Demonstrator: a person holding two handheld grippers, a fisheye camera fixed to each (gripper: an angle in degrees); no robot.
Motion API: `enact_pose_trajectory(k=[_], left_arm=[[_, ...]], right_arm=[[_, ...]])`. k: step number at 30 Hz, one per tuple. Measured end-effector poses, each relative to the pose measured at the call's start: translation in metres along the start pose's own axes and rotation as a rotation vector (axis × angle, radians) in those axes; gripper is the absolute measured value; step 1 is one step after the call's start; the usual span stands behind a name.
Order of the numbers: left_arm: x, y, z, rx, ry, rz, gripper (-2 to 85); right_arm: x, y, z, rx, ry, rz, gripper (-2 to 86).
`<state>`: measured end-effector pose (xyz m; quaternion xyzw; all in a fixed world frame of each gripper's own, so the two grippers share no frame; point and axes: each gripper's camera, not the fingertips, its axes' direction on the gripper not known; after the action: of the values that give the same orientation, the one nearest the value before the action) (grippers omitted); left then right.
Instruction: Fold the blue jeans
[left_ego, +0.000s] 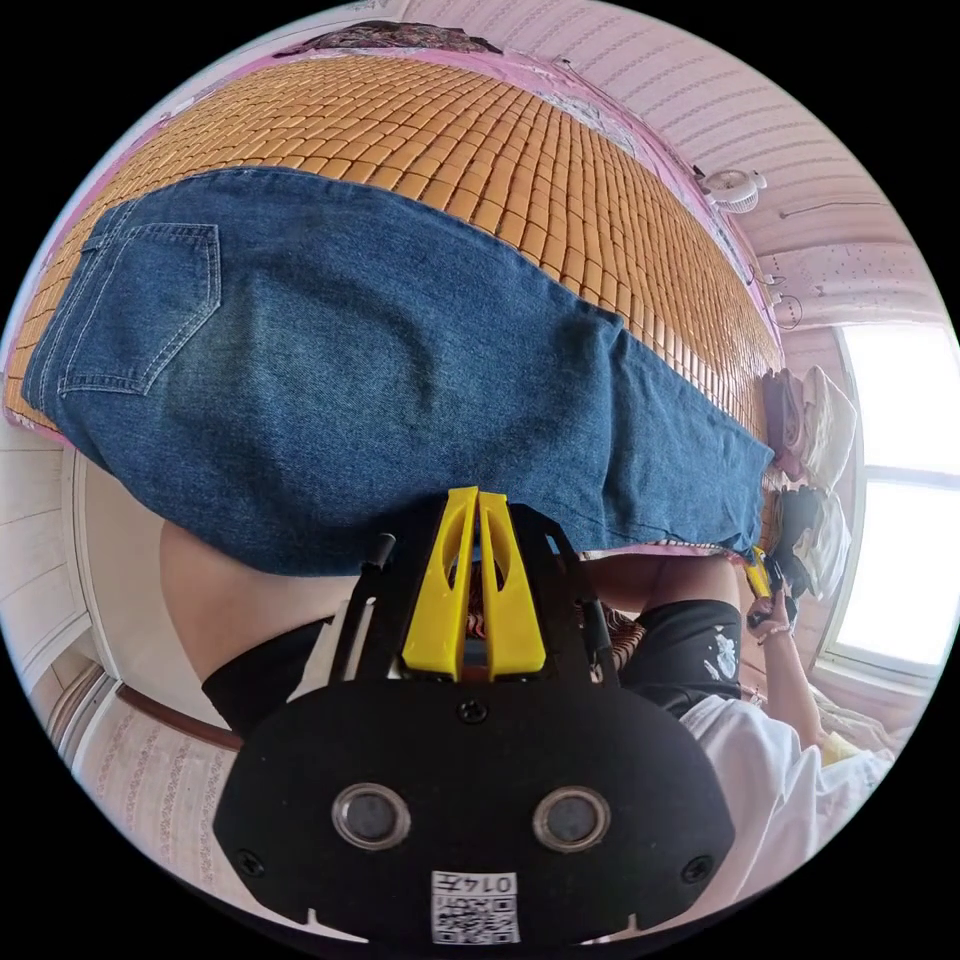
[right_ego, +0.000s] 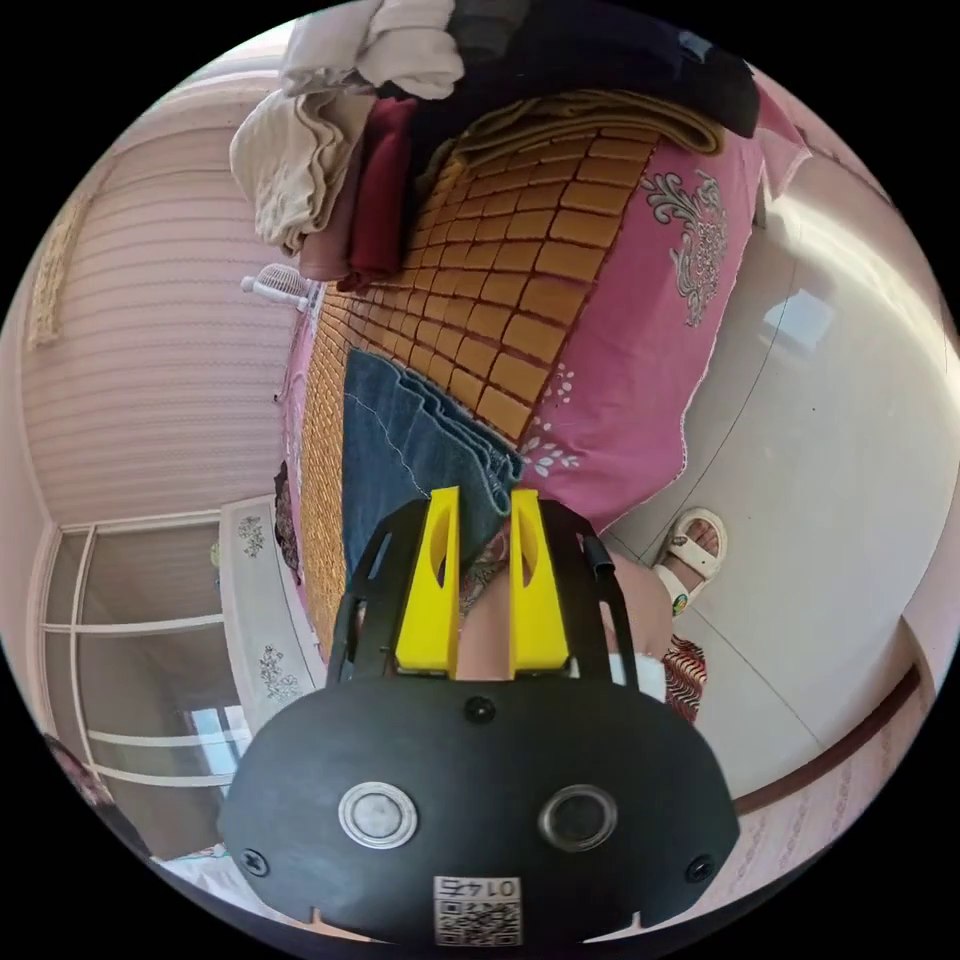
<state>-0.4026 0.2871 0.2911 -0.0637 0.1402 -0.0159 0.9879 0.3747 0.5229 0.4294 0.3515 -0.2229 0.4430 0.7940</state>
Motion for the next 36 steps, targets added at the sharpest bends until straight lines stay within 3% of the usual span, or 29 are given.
enact_pose_trajectory(k=[3,9,13,19,25,30,33,36], left_arm=[[0.003,-0.003,0.006,0.005,-0.045,0.017,-1.0],[-0.002,-0.007,0.002,0.002,-0.045,0.032,-1.0],[0.005,-0.013,0.001,-0.009,-0.057,0.066,-1.0],[0.078,-0.025,0.03,-0.078,0.014,0.347,-1.0],[0.173,-0.04,0.076,-0.181,0.192,0.548,-1.0],[0.197,-0.025,0.048,-0.126,0.436,0.624,-0.9],[0.149,-0.019,0.005,-0.029,0.43,0.564,-0.8],[0.073,-0.01,-0.041,0.085,0.38,0.41,-0.1]], right_arm=[[0.024,0.0,-0.018,0.047,-0.068,0.116,4.2],[0.042,-0.013,-0.047,0.079,-0.357,0.059,2.4],[0.025,-0.025,-0.06,0.1,-0.527,-0.06,2.0],[-0.009,-0.037,-0.113,0.256,-0.714,-0.26,1.7],[-0.085,-0.036,-0.218,0.373,-0.718,-0.596,1.8],[-0.191,0.008,-0.228,0.274,-0.623,-0.976,2.0],[-0.248,0.049,-0.175,0.17,-0.565,-1.129,2.1],[-0.298,0.097,-0.085,-0.094,-0.649,-1.263,2.5]])
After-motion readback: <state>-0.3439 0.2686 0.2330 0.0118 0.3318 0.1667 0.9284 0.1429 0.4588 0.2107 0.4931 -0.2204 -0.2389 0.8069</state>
